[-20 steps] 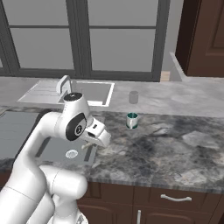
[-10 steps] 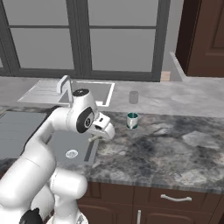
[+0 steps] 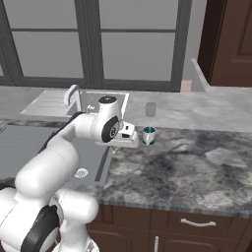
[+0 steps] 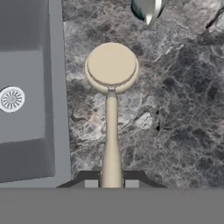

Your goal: Open the cabinet. Pick the dish brush and place it next to the sink. Then close the cabinet.

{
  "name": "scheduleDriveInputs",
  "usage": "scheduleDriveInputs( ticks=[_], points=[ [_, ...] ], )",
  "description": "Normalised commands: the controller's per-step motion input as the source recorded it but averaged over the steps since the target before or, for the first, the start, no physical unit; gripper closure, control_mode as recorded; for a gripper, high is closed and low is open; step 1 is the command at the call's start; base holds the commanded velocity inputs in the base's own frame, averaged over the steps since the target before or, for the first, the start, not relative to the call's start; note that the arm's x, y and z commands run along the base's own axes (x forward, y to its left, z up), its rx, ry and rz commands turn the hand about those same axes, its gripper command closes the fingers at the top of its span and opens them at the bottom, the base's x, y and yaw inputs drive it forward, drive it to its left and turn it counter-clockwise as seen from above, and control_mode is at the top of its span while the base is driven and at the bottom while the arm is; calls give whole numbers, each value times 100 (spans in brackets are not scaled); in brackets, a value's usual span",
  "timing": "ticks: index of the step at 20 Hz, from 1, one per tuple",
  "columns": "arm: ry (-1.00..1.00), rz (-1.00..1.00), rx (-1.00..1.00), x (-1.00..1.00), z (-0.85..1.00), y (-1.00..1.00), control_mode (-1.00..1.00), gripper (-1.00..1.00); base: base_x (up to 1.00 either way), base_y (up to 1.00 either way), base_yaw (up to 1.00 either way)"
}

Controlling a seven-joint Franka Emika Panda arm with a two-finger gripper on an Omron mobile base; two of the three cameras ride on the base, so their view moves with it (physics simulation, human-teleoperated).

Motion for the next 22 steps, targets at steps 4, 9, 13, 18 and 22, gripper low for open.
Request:
scheduleDriveInputs(
  ticks=[4,9,13,18,22],
  points=[
    [0,14,1,5,-38,-10,-100,100,0,0,0],
    [0,6,0,0,-39,-2,-100,100,0,0,0],
    [0,5,0,2,-43,1,-100,100,0,0,0],
    [4,0,0,24,-36,6,-100,100,0,0,0],
    [3,0,0,19,-30,0,-100,100,0,0,0]
  ],
)
